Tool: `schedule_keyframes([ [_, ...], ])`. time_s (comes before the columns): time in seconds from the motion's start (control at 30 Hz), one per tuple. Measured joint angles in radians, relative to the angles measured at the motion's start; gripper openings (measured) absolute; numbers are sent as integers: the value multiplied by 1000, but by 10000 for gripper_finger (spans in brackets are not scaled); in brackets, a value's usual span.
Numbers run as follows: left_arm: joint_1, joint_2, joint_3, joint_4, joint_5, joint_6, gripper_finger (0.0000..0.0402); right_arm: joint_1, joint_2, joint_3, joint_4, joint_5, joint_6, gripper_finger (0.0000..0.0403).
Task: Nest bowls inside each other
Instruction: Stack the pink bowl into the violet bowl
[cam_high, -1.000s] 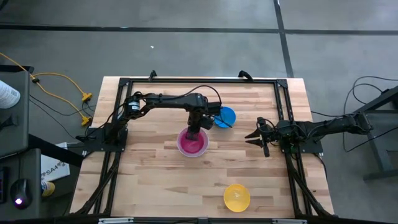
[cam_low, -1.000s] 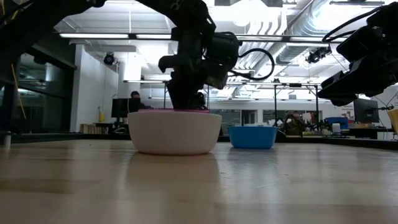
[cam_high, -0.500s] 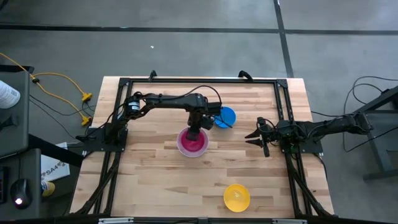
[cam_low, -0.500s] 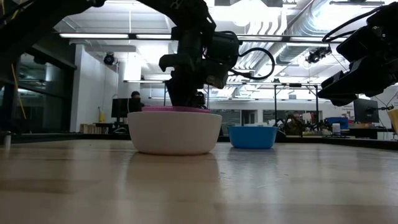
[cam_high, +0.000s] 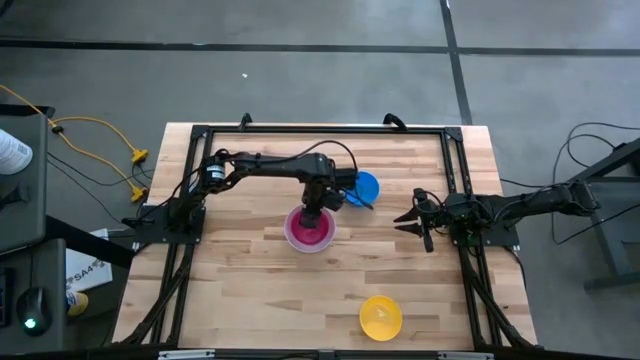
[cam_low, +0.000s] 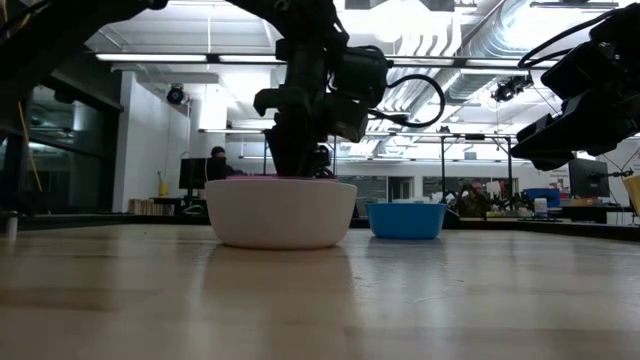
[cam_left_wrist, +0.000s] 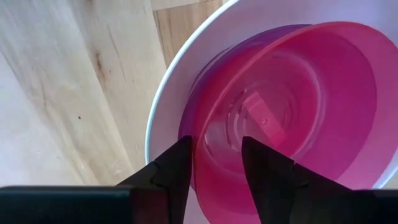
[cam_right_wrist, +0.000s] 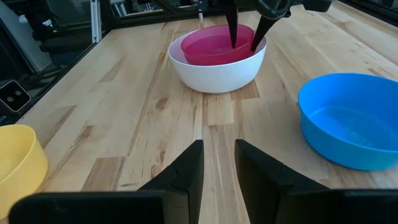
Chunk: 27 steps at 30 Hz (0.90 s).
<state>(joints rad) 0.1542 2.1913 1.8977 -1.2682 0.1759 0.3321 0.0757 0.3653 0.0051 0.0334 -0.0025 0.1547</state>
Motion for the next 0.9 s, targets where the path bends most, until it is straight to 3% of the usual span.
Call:
schedule_keyframes([
  [0.9,-5,-11,42,-43,-13,-15,141,0,0,0,0,0,0,84],
])
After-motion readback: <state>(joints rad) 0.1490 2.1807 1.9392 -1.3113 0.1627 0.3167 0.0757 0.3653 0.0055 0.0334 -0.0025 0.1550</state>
